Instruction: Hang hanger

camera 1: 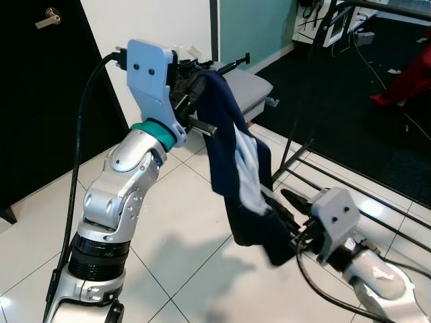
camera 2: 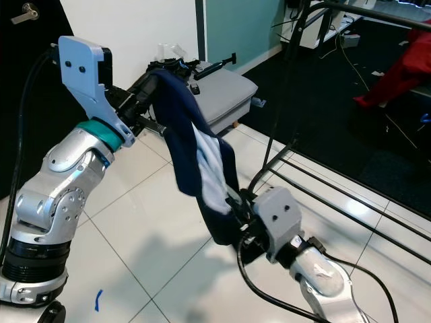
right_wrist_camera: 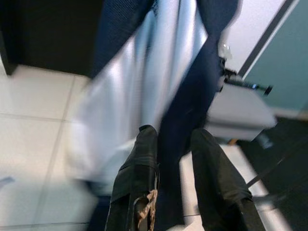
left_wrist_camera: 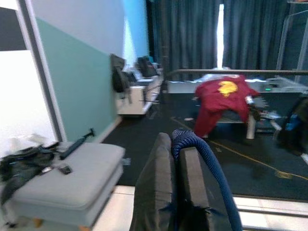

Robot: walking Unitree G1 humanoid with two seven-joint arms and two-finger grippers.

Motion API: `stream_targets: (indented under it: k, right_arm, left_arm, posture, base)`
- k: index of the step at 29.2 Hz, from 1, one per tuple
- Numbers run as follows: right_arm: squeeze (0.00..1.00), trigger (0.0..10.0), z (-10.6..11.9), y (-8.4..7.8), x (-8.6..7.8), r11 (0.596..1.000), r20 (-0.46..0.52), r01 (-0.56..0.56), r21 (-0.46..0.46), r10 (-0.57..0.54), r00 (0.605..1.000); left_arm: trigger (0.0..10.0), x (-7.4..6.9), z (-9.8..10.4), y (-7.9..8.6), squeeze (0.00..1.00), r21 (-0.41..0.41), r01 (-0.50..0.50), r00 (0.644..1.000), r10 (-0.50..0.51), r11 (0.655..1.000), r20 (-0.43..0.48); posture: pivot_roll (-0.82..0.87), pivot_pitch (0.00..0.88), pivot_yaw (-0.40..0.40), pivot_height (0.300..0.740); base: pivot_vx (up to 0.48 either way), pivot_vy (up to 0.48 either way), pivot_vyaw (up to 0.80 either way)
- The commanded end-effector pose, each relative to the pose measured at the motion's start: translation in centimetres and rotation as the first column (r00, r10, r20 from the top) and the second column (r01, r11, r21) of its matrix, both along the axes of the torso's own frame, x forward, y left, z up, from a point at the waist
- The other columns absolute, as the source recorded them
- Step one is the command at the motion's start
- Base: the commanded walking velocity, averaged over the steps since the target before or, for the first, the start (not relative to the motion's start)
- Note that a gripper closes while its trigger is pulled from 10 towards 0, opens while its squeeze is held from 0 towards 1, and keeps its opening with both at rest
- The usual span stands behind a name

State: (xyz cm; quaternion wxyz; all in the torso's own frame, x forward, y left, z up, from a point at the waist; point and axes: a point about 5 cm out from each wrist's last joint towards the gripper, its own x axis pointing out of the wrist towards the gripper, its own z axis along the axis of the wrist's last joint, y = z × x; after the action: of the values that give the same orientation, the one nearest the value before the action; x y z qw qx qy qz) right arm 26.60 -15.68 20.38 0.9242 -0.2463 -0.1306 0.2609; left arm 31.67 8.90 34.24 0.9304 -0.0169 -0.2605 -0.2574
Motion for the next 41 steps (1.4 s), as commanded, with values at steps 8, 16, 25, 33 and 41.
stream_targets:
  k: [8, 16, 25, 33, 41]
  right_arm:
    - [0.0, 10.0, -1.9, 2.7, -0.2, 0.991, -0.07, -0.135, -0.016, 0.134, 0.989]
    - [0.0, 10.0, -2.4, 4.6, 0.0, 0.986, -0.067, -0.164, 0.043, 0.166, 0.984]
    - [0.0, 10.0, -2.7, 6.0, -0.2, 0.984, -0.04, -0.163, 0.078, 0.166, 0.985]
    - [0.0, 10.0, 0.2, 2.7, 0.8, 0.994, 0.167, 0.082, 0.066, -0.092, 0.982]
    - [0.0, 10.0, 0.4, 5.4, -0.6, 0.993, 0.116, -0.094, 0.07, 0.085, 0.99]
  left_arm:
    - [0.0, -1.1, 1.0, 0.0, 0.0, -0.005, 0.031, 0.999, -0.031, 1.0, 0.036]
    - [0.0, -1.2, 1.0, 0.2, 0.0, 0.003, 0.032, 0.999, -0.032, 0.999, 0.036]
    - [0.0, -1.1, 0.8, 0.4, 0.0, 0.013, 0.026, 0.999, -0.027, 1.0, 0.033]
    - [0.0, -0.4, -0.2, 0.0, 0.0, 0.044, -0.02, 1.0, 0.021, 0.999, -0.008]
    - [0.0, 2.5, -3.2, 1.1, 0.0, 0.166, -0.291, 0.933, 0.317, 0.942, -0.169]
  posture:
    - [-0.27, 0.154, 0.16, 0.74]
    - [-0.26, 0.148, 0.163, 0.74]
    - [-0.27, 0.145, 0.164, 0.74]
    - [-0.28, 0.151, 0.166, 0.74]
    - [-0.27, 0.154, 0.167, 0.74]
  base:
    - [0.0, 0.0, 0.0]
    - [0.0, 0.0, 0.0]
    - [0.0, 0.0, 0.0]
    - [0.0, 0.0, 0.0]
    - [0.0, 0.0, 0.0]
